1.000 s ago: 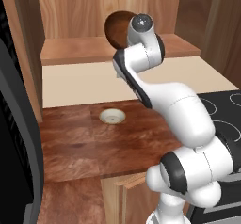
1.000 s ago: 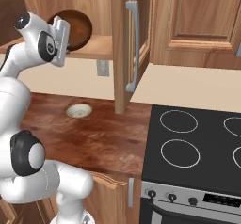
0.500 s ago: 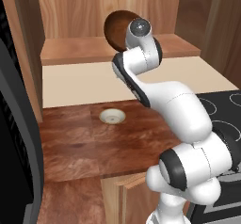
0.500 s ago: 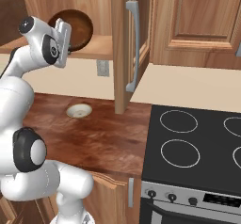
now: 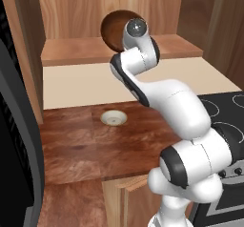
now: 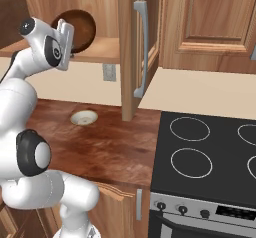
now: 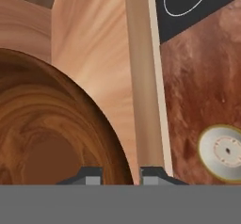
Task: Pick up the bowls on the counter and stack them on top of one another in the open cabinet. Place the smaller bowl on top of the larger bowl.
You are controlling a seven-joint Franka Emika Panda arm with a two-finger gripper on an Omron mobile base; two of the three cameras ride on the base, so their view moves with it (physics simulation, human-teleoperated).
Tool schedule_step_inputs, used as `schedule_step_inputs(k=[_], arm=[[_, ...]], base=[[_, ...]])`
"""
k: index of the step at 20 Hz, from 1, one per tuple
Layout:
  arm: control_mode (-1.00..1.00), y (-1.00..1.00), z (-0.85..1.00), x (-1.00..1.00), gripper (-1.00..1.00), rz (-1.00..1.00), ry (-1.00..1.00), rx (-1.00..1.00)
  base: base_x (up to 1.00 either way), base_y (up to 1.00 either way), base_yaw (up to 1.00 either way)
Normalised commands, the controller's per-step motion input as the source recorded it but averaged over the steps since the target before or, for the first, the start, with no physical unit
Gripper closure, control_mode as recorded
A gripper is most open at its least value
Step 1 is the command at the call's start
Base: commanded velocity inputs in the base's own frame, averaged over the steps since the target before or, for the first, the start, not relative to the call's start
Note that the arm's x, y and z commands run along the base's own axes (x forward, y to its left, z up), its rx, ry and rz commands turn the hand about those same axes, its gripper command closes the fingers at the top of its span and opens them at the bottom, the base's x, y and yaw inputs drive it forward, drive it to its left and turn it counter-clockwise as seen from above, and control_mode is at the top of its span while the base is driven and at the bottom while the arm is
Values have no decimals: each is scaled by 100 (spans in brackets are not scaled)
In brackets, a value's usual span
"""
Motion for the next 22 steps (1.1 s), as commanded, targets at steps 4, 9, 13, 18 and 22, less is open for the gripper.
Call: schedule_step_inputs(k=[4, 9, 13, 18, 22], arm=[[-100, 10, 0, 3, -100, -1, -5, 0], [-100, 7, 3, 2, -100, 0, -6, 1], [-100, 9, 12, 6, -100, 0, -8, 2], [-100, 10, 15, 8, -100, 0, -9, 2], [-100, 8, 12, 9, -100, 0, -9, 3]], base=[[0, 0, 0], [0, 0, 0], [0, 0, 0], [0, 0, 0], [0, 0, 0]])
